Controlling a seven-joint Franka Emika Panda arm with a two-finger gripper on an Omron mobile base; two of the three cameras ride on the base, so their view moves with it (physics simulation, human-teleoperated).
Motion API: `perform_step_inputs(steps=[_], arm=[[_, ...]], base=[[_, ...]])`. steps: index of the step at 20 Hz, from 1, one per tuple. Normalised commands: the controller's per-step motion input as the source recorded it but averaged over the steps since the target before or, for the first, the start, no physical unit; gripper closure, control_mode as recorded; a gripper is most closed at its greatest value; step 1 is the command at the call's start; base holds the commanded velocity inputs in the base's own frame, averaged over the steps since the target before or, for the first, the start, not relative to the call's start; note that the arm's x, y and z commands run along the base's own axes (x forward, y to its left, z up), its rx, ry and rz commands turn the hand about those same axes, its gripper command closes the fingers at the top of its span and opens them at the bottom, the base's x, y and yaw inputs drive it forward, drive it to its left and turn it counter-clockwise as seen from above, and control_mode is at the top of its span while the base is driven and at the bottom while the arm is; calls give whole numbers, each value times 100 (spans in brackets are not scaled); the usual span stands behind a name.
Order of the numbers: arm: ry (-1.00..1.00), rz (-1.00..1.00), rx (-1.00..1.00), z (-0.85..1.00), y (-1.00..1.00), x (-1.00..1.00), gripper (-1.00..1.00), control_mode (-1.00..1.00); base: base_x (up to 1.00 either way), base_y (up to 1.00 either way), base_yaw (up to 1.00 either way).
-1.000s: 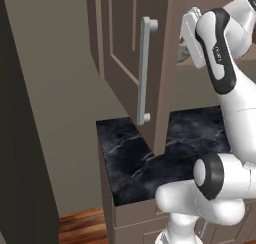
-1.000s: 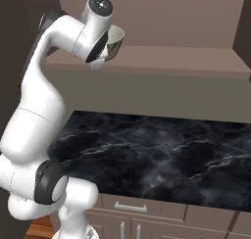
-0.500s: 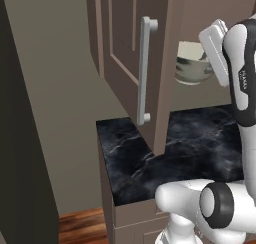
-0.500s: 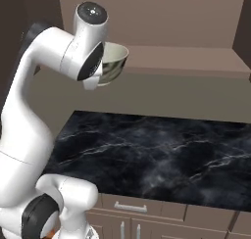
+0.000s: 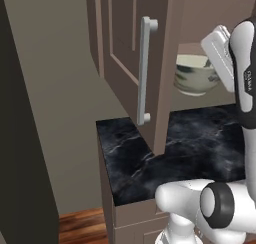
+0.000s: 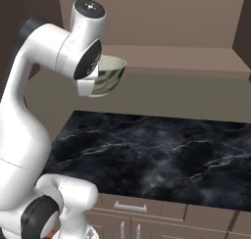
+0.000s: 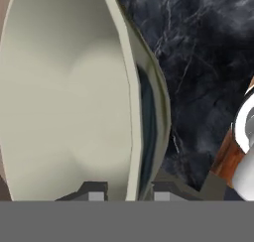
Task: Pick up the bowls from the cabinet and place each bowl in front of a stool on the dining counter.
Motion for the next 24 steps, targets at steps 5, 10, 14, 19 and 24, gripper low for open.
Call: perform_step_inputs(steps=[5,10,14,19,24], arm=[[4,0,0,-8,0,-24,100,-100],[0,0,0,-3,0,-8,100,100],[0,0,0,0,0,0,100,100],[0,0,0,0,0,0,100,100],[0,0,0,0,0,0,100,100]], base=[[0,0,0],[-74,-16,-5],[-100,-54,-37],[-96,-28,-62],[-68,-4,-80]])
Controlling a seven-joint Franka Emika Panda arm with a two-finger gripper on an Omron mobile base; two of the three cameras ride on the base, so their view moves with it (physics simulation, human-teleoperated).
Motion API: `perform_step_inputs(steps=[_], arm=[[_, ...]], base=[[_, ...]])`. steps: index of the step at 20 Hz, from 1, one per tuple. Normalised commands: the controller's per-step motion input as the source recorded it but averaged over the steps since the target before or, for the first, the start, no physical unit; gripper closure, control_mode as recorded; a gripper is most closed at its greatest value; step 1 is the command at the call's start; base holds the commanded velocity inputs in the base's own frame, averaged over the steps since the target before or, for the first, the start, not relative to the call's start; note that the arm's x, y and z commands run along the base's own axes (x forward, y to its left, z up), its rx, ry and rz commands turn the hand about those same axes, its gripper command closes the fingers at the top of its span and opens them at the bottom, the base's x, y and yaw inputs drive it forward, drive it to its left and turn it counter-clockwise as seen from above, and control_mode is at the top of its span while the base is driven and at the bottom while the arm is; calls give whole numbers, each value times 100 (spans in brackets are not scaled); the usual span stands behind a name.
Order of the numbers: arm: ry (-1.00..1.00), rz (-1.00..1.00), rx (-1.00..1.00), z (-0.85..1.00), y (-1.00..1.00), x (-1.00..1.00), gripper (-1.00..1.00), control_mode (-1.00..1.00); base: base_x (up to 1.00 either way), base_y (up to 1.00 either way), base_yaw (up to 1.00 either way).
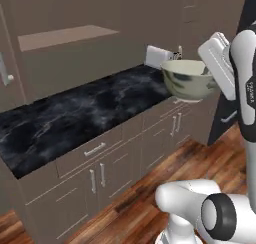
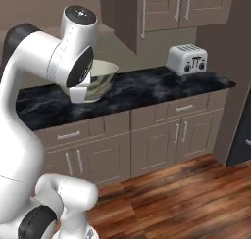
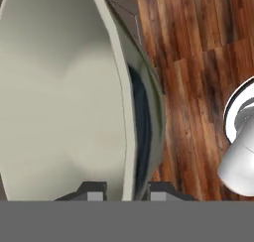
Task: Pick up the bowls from the cabinet and place each bowl in front of a stool on the dining counter.
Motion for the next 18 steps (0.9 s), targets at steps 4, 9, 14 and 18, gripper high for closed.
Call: perform_step_inputs(steps=[4,9,14,18], arm=[[0,0,0,0,0,0,100,100],[0,0,0,0,0,0,100,100],[0,0,0,0,0,0,100,100],[0,0,0,0,0,0,100,100]], base=[[-36,0,-91],[-1,-15,-92],[3,-19,-86],[31,-31,-72]])
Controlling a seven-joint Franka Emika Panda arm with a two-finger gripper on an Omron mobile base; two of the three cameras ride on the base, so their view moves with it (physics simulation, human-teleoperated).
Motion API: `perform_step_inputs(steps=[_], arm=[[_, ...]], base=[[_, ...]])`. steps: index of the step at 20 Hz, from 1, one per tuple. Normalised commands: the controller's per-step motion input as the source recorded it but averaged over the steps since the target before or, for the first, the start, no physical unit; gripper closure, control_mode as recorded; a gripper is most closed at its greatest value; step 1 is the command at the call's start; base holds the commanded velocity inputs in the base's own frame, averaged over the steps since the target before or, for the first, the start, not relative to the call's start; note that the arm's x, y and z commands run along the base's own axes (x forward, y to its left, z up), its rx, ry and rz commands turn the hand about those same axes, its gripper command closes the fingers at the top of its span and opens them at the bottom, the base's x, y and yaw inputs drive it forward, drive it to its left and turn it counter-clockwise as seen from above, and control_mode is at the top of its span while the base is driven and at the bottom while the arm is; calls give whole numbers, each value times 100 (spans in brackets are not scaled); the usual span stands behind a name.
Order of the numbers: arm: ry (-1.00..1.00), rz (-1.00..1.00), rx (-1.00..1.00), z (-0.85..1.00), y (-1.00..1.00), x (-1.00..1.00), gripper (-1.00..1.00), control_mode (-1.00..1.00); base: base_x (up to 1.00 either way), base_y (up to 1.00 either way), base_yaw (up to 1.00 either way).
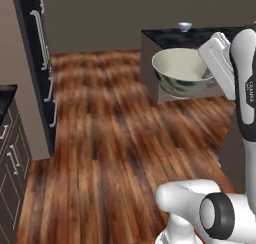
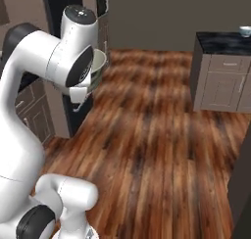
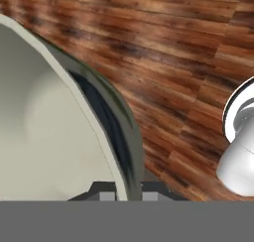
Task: Pick up the bowls from the cabinet and place each bowl in front of a stool on the dining counter.
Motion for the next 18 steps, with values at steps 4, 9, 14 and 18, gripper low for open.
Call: perform_step_inputs(steps=[4,9,14,18], arm=[[0,0,0,0,0,0,100,100],[0,0,0,0,0,0,100,100],[0,0,0,0,0,0,100,100],[0,0,0,0,0,0,100,100]], base=[[96,41,-36],[100,70,-16],[100,54,-11],[100,32,-9]])
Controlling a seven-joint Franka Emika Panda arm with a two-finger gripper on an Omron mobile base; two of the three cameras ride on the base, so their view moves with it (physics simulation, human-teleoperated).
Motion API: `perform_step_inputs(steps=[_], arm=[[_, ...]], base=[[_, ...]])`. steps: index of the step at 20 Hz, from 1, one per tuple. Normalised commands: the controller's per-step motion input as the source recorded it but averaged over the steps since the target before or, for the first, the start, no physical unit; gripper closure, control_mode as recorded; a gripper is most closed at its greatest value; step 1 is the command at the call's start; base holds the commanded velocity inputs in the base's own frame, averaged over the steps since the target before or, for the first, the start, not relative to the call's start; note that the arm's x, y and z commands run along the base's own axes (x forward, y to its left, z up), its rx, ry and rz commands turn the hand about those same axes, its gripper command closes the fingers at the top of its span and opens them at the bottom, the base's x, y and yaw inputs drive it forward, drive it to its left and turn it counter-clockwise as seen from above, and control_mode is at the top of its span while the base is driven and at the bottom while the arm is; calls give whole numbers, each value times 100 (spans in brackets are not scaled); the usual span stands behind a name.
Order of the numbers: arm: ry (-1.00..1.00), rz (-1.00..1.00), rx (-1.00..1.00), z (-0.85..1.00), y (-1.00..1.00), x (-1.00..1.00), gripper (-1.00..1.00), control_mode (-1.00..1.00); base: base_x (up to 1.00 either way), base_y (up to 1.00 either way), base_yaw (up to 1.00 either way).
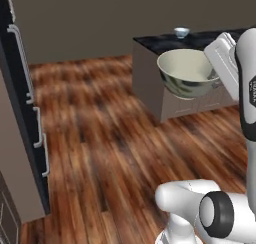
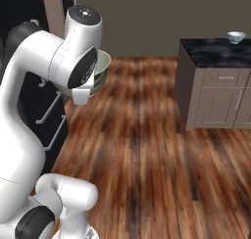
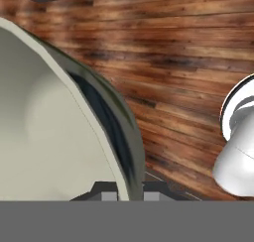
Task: Pick up the bowls from the cabinet and place each bowl in front of a stool on the dining counter.
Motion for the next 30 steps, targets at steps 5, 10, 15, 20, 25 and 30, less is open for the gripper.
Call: perform_step_inputs(steps=[5,10,15,20,25,30], arm=[[0,0,0,0,0,0,100,100],[0,0,0,0,0,0,100,100],[0,0,0,0,0,0,100,100],[0,0,0,0,0,0,100,100],[0,0,0,0,0,0,100,100],[0,0,0,0,0,0,100,100]], base=[[100,21,-5],[100,19,0],[100,24,0],[100,35,0],[100,36,0],[100,36,0]])
